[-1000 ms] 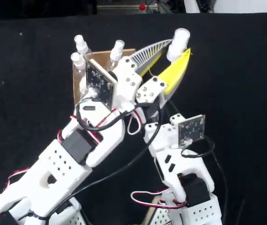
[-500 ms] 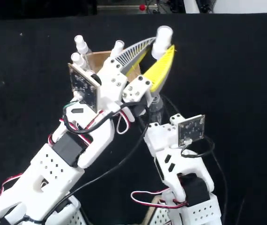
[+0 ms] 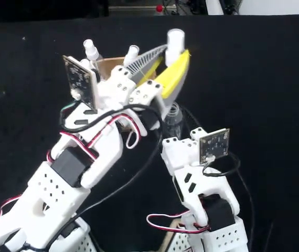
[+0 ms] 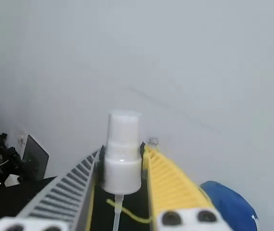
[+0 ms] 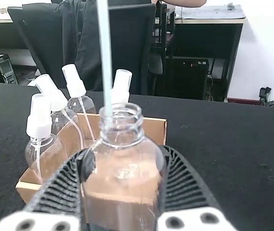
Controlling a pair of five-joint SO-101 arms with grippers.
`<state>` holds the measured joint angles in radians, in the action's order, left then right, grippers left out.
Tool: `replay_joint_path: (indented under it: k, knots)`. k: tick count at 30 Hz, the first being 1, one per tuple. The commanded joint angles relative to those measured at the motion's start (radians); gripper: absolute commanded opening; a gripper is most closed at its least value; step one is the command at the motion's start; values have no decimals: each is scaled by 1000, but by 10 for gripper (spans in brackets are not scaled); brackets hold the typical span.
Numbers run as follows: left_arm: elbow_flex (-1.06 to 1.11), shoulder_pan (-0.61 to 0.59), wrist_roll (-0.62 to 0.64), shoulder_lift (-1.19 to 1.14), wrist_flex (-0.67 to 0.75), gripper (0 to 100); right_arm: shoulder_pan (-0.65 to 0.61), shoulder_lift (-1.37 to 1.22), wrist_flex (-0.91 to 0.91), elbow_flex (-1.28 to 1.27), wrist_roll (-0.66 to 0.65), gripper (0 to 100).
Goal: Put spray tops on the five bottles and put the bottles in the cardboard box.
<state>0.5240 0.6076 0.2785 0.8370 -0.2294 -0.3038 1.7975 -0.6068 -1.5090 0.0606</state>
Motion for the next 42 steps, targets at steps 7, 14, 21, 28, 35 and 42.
replay_joint_path:
  k: [7,14,21,28,35,42]
  knots:
    - [-16,-24,18,20,-2,32,-11,93,34,2,-9,11]
    - [28,-24,18,25,-8,33,-11,93,34,2,-9,11]
    - [117,27,18,34,-9,33,-11,93,34,2,-9,11]
    - [177,70,20,83,-11,51,-11,93,32,2,-9,11]
    - [240,45,64,144,-78,220,-11,93,32,2,-9,11]
    - [94,44,97,183,-275,222,-11,93,32,2,-9,11]
